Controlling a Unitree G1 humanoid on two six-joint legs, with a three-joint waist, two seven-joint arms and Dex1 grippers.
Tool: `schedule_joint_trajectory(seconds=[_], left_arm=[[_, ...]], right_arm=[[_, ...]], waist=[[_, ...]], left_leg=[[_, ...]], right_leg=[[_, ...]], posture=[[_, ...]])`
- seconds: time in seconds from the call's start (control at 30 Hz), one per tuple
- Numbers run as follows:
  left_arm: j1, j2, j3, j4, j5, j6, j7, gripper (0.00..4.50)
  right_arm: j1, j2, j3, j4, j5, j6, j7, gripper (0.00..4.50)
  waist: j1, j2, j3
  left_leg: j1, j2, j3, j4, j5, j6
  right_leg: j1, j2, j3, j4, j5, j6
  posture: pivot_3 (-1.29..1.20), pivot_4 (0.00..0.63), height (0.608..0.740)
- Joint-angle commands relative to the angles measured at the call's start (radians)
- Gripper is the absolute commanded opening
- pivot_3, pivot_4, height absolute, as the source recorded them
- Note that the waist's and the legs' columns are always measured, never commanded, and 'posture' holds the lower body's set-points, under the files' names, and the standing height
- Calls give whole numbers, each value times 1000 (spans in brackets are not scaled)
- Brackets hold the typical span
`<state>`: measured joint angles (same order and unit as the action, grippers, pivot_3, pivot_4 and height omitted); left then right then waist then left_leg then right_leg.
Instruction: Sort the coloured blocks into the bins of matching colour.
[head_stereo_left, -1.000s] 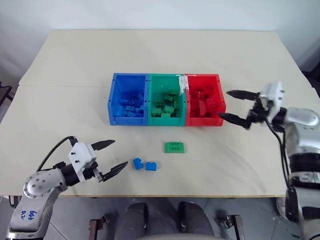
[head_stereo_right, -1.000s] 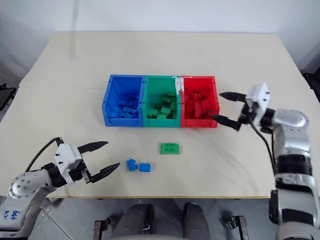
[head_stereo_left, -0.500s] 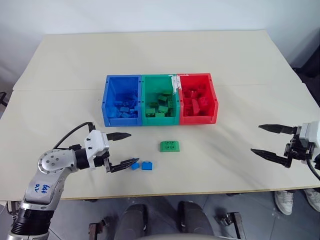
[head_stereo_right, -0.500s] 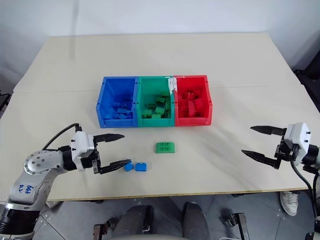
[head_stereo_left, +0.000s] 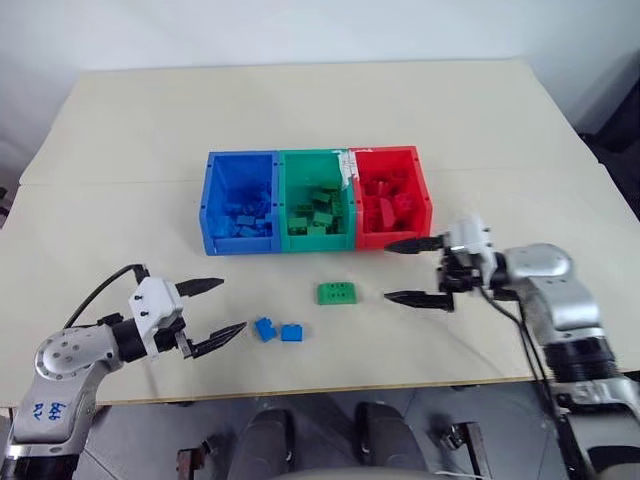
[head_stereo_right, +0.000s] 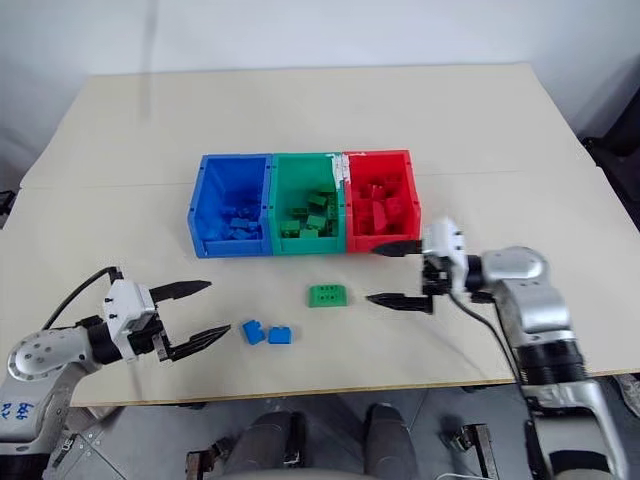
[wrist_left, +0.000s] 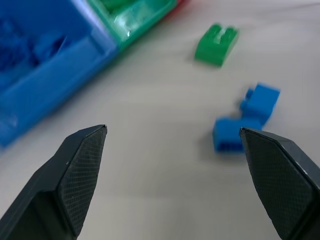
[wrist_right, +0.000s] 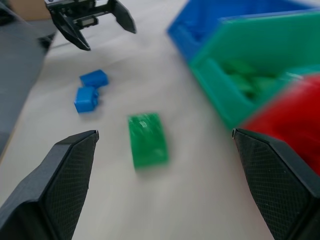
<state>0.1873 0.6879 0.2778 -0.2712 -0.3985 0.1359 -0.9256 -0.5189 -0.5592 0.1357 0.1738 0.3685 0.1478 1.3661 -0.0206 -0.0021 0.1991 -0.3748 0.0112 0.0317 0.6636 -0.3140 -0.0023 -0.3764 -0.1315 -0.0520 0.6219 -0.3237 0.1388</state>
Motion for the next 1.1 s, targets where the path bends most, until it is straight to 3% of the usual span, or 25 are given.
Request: schedule_joint_trajectory(seconds=[0.03, 0.27, 0.3, 0.4, 0.6, 0.8, 0.9, 1.1], left_arm=[[46, -4, 44, -59, -14, -12, 19, 4500], [121, -22, 80, -110, -10, -20, 58, 4500], [124, -23, 81, -112, -9, -21, 61, 4500], [124, -26, 79, -118, -9, -20, 72, 4500], [120, -26, 75, -124, -11, -19, 83, 4500], [131, -28, 85, -123, -10, -23, 91, 4500], [135, -31, 84, -127, -8, -23, 99, 4500], [140, -45, 83, -133, -2, -28, 114, 4500]], right_arm=[[-31, 42, 57, 59, -70, -51, -19, 4487], [-122, 122, 111, 245, -169, -131, -47, 4487], [-130, 129, 114, 259, -174, -136, -45, 4310], [-139, 143, 122, 279, -181, -152, -24, 3553], [-127, 151, 102, 249, -146, -164, 4, 1489], [-213, 175, 15, 131, -41, 17, -78, 1480], [-313, 215, -48, 180, -28, 41, -184, 1480], [-476, 271, -72, 432, -139, -100, -359, 1480]], waist=[[2, 0, 0], [-8, 0, 0], [-9, 0, 0], [-9, 0, 0], [-8, 0, 0], [-12, 0, 0], [-17, 0, 0], [-14, 0, 0]], left_leg=[[0, 0, 0, 0, -1, 1], [0, 0, 2, 0, -4, 2], [0, 0, 2, 0, -5, 2], [0, 1, 3, 0, -5, 2], [0, 1, 3, 0, -6, 3], [0, 1, 3, 0, -6, 2], [0, 2, 4, 0, -6, 2], [-1, 3, 4, -1, -8, 1]], right_leg=[[0, 0, 0, 0, 0, 0], [0, 0, 0, -1, 0, 0], [0, 0, 0, -1, 0, 0], [0, 1, 0, 0, 0, 0], [0, 1, 0, 0, 0, 0], [-1, 0, 0, 0, 0, 0], [-2, 0, 1, 0, 0, 0], [-3, 0, -1, 0, -1, -2]], posture=[[0, 150, 740], [0, 150, 740], [0, 150, 740], [0, 150, 740], [0, 150, 740], [0, 150, 740], [0, 150, 740], [0, 150, 740]])
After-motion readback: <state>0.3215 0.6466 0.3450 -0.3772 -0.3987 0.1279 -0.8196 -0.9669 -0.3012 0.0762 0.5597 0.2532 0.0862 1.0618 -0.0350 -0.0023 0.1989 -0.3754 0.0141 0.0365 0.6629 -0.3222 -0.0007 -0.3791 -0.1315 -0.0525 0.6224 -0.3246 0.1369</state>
